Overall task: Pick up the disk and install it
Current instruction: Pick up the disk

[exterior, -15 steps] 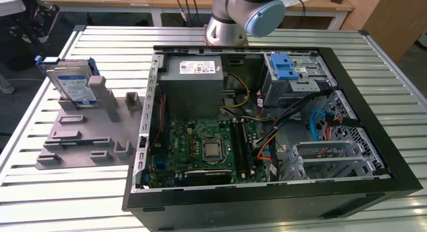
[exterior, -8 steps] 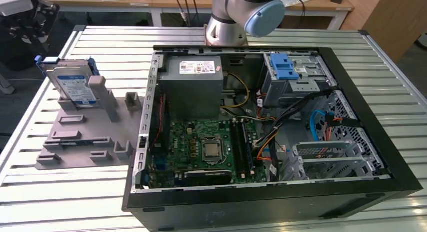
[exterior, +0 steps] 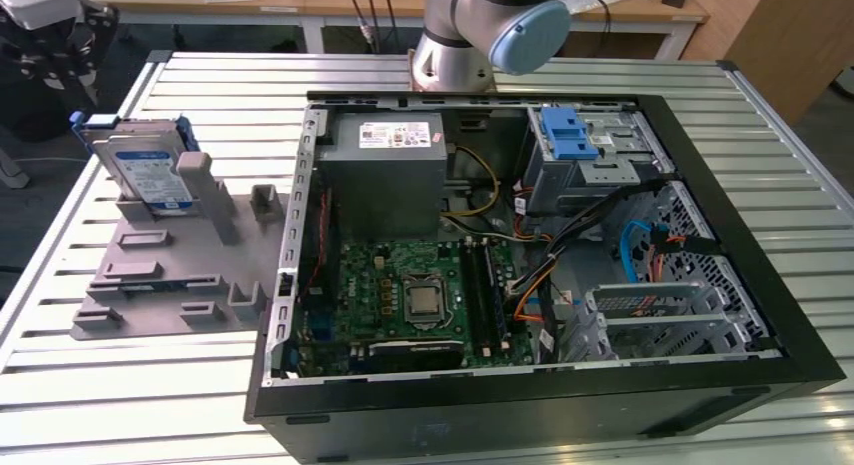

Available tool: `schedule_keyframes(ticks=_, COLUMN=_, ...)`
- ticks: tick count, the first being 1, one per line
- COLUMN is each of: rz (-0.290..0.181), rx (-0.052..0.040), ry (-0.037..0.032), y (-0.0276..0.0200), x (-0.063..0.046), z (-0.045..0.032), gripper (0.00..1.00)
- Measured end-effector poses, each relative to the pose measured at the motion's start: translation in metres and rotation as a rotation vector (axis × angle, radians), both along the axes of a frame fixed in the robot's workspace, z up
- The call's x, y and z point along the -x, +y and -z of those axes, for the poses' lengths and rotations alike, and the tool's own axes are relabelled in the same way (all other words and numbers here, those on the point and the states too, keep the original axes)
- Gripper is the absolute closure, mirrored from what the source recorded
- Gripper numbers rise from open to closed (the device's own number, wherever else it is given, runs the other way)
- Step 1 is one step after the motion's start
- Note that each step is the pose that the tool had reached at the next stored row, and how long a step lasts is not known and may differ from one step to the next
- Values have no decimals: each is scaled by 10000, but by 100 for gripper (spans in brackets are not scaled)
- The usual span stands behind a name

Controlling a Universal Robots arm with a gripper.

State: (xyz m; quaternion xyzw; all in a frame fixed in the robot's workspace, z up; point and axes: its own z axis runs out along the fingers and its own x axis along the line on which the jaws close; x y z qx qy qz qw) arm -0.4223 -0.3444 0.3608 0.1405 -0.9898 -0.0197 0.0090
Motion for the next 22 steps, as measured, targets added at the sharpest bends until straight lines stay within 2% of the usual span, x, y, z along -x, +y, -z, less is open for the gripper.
schedule_keyframes(ticks=22, rz=-3428, rx=0, ry=-8, y=0, x=1, z=25, gripper=89)
